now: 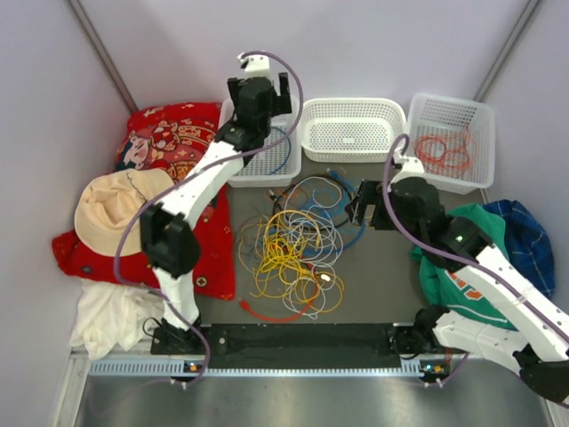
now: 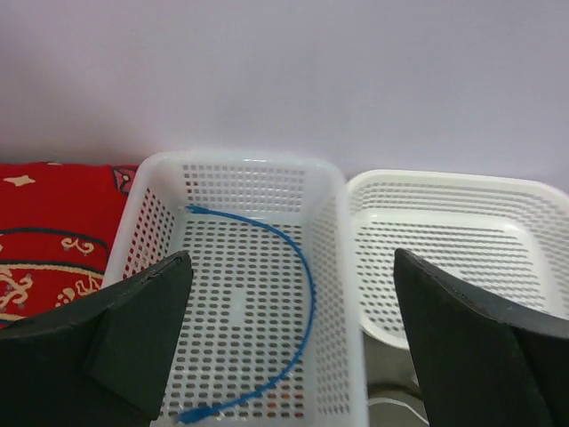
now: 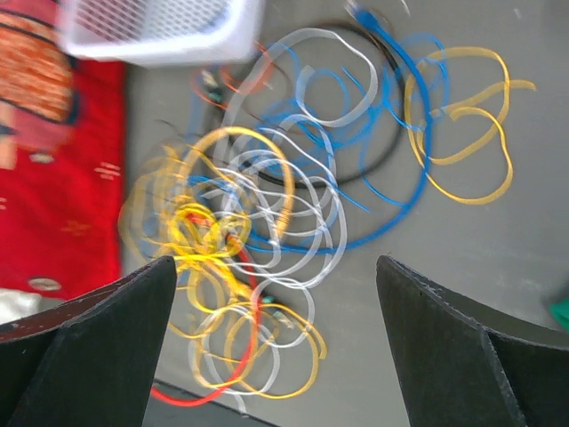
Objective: Untangle the cables
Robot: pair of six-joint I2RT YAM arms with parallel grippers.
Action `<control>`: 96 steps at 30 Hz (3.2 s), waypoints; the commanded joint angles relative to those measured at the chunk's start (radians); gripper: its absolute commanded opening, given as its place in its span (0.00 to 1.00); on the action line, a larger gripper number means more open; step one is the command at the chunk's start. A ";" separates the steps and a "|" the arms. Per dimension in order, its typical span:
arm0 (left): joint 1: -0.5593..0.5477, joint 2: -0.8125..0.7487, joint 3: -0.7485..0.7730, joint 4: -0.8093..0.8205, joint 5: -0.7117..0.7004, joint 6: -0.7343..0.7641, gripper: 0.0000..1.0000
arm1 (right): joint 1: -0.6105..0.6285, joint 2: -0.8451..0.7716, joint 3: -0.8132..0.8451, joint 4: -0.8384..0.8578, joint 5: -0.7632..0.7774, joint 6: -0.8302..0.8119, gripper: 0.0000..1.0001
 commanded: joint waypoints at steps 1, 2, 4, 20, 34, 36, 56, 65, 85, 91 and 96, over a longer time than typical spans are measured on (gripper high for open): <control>-0.095 -0.279 -0.192 0.088 0.065 -0.086 0.99 | -0.029 0.079 -0.113 0.072 0.020 0.018 0.92; -0.132 -0.357 -0.302 0.084 0.099 -0.109 0.99 | -0.044 0.122 -0.136 0.121 -0.001 0.030 0.92; -0.178 -0.430 -0.404 0.047 0.105 -0.176 0.99 | -0.081 0.174 -0.190 0.169 -0.061 0.047 0.91; -0.433 -1.074 -1.088 -0.280 0.096 -0.580 0.99 | -0.231 0.629 -0.084 0.358 0.037 0.024 0.77; -0.433 -1.283 -1.195 -0.443 0.050 -0.629 0.99 | -0.282 0.866 0.009 0.359 0.035 -0.017 0.49; -0.433 -1.286 -1.199 -0.446 0.047 -0.629 0.99 | -0.281 0.878 0.009 0.348 0.044 -0.017 0.44; -0.433 -1.269 -1.225 0.068 0.146 -0.385 0.99 | -0.092 0.141 -0.044 0.187 0.066 0.032 0.00; -0.433 -1.076 -1.207 0.487 0.634 -0.095 0.99 | -0.032 0.012 0.080 0.048 -0.024 0.110 0.00; -0.439 -0.552 -1.047 0.736 0.881 -0.250 0.99 | -0.015 -0.077 0.017 -0.063 0.069 0.150 0.49; -0.522 -0.383 -0.983 0.627 0.834 -0.275 0.99 | -0.014 -0.251 -0.057 -0.024 0.127 0.170 0.53; -0.611 -0.251 -0.923 0.518 0.797 -0.223 0.93 | -0.014 -0.309 -0.009 -0.115 0.216 0.168 0.53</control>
